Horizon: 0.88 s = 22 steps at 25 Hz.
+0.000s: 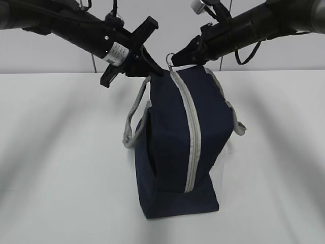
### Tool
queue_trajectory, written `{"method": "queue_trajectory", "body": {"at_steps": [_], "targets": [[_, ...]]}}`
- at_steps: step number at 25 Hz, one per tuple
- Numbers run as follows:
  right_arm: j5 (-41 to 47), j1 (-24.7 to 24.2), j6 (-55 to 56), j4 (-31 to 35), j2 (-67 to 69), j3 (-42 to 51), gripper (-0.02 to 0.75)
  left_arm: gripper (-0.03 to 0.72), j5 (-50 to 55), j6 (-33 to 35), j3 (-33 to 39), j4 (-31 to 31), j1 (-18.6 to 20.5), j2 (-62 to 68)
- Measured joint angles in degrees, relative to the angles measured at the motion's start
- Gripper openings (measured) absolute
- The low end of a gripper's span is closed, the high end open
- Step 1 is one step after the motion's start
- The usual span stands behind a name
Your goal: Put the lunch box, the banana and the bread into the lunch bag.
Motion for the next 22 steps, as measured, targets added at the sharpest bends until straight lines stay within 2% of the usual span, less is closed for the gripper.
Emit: {"method": "queue_trajectory", "body": {"at_steps": [7,11,22], "targets": [[0.00,-1.66,-9.15,0.23,0.00,-0.10,-0.016,0.008,0.08,1.20,-0.02,-0.36,0.00,0.18],[3.51,-3.03,-14.08,3.13,2.27,-2.10,-0.016,0.007,0.33,2.02,-0.02,-0.49,0.00,0.18],[11.23,-3.55,-15.52,7.15,10.99,-13.39,-0.016,0.007,1.51,4.86,-0.20,-0.49,-1.28,0.18]]}}
